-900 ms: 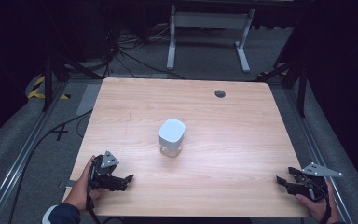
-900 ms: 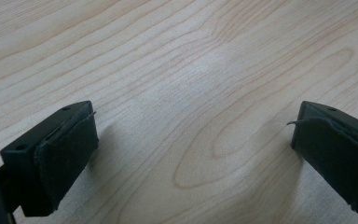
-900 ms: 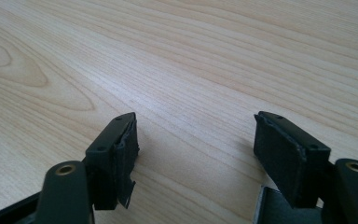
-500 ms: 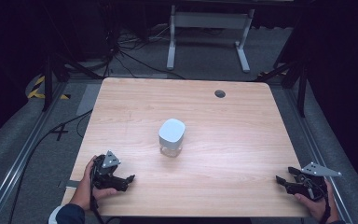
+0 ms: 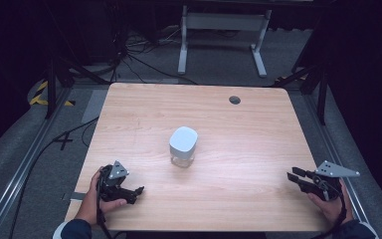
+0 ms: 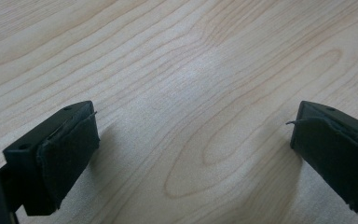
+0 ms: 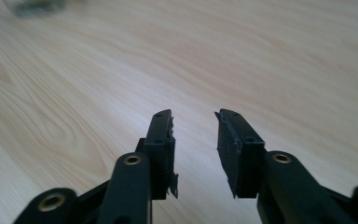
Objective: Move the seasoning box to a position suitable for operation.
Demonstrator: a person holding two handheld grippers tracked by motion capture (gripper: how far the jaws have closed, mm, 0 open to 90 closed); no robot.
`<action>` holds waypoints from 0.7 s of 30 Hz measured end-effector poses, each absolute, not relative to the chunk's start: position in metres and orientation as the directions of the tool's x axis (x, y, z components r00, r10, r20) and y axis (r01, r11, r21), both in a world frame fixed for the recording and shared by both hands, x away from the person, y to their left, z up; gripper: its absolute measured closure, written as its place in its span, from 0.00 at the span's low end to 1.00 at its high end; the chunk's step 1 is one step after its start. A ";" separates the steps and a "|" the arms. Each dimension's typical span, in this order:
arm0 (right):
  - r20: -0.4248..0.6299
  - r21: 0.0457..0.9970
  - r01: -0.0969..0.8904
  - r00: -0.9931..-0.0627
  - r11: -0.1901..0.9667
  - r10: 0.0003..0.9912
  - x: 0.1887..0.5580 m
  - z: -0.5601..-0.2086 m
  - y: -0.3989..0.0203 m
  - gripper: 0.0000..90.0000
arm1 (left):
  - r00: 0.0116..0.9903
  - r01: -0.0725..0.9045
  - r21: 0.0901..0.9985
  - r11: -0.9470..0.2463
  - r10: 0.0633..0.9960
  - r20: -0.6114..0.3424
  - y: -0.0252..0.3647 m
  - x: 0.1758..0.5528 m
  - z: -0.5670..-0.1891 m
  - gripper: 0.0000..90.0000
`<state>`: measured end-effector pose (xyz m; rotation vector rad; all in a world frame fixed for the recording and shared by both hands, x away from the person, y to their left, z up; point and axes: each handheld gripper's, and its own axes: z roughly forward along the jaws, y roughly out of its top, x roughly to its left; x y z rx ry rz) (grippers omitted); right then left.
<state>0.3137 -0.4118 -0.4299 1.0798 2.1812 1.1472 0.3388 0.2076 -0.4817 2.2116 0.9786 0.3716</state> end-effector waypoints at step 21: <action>-0.073 0.900 0.203 -0.802 0.386 0.592 0.385 -0.362 -0.269 0.99 | 0.674 0.539 0.691 -0.481 0.738 -0.012 0.207 0.338 -0.482 0.04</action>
